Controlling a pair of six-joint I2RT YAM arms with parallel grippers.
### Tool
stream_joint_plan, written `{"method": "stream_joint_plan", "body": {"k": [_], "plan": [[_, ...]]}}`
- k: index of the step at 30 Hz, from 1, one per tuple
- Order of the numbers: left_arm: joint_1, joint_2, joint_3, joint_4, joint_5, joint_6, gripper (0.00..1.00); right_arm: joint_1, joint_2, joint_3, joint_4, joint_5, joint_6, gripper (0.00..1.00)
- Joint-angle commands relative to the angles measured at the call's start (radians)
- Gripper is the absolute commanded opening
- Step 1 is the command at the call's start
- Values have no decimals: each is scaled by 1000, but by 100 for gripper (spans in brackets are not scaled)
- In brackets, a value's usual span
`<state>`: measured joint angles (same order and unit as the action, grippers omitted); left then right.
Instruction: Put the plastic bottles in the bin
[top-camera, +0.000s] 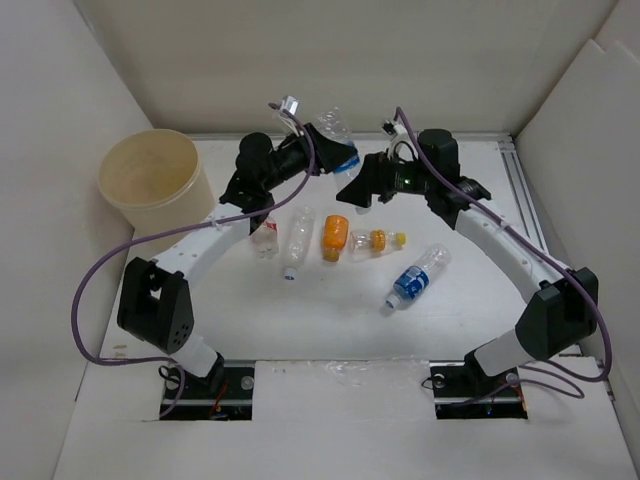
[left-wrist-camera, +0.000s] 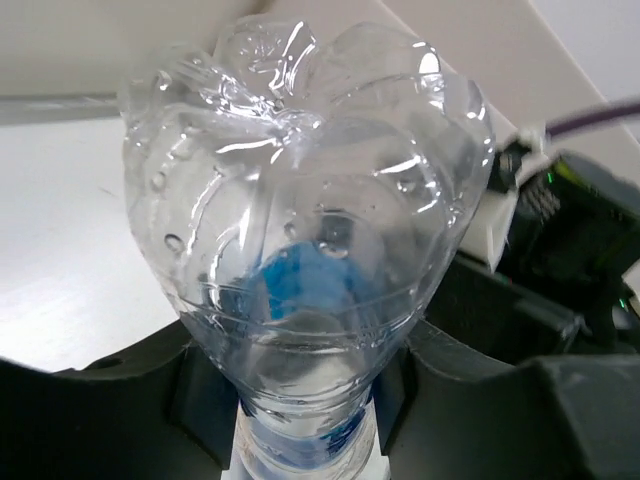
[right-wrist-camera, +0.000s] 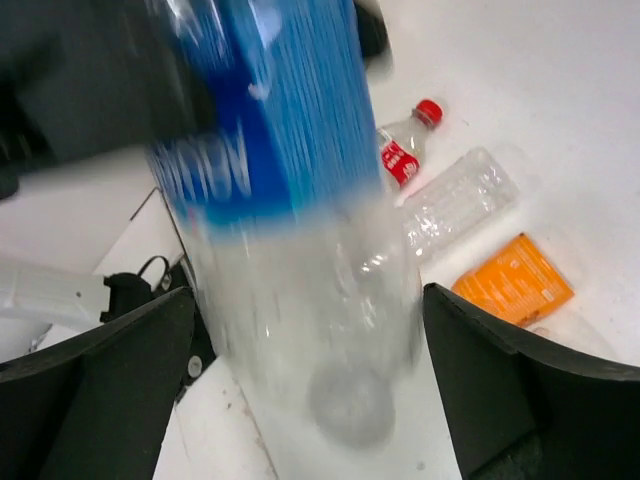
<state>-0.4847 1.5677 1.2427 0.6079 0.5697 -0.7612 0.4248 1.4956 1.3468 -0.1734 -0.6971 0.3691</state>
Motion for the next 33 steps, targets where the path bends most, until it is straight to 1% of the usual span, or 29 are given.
{"method": "stream_joint_plan", "body": {"k": [1,2,4,5,6,8,9,12,13,14,15,19,20,22,23,26,27,28,29,30,31,33], "plan": [[83,-90,66,-87,-139,60,0,-24,-40,-32,29,4,2,99],[122,-90,95,-114,-166,60,0,-34,-40,-32,29,13,2,99],[164,-100,132,-189,-224,74,0,-49,-52,-58,12,54,2,99],[185,-112,156,-294,-263,92,0,-61,-64,-73,3,74,2,99],[227,-112,206,-353,-369,121,0,-61,-77,-74,-8,114,2,99],[271,-123,260,-463,-492,138,0,-61,-86,-86,-50,148,-30,99],[320,-123,308,-565,-604,155,0,-61,-86,-96,-51,159,-30,99],[406,-123,369,-731,-740,155,0,-52,-97,-121,-64,191,-51,99],[472,-123,391,-766,-784,155,0,-40,-97,-121,-64,191,-52,99],[506,-112,400,-825,-807,146,0,-40,-97,-135,-55,200,-52,99],[565,-112,400,-842,-835,146,0,-29,-97,-149,-55,214,-52,99],[676,-178,319,-872,-849,112,0,-29,-72,-159,-55,234,-52,99],[719,-193,302,-872,-866,112,0,-20,-72,-159,-55,234,-52,99],[745,-233,265,-885,-889,103,0,-20,-54,-169,-55,243,-61,99],[745,-242,235,-886,-945,103,0,-20,-54,-169,-55,243,-61,99],[745,-255,195,-907,-1020,94,1,-11,-54,-189,-44,263,-61,99],[745,-255,195,-924,-1030,94,12,-11,-54,-189,-44,286,-49,99],[745,-241,195,-939,-1041,85,51,-11,-54,-189,-44,300,-48,99],[745,-232,205,-954,-1041,85,85,0,-54,-198,-44,321,-38,99],[745,-212,237,-983,-1041,85,100,0,-54,-198,-44,347,-38,99],[745,-199,259,-1003,-1041,85,100,29,-54,-189,-60,422,-38,99],[745,-190,287,-1025,-1041,94,100,66,-31,-144,-144,528,-70,99]]}}
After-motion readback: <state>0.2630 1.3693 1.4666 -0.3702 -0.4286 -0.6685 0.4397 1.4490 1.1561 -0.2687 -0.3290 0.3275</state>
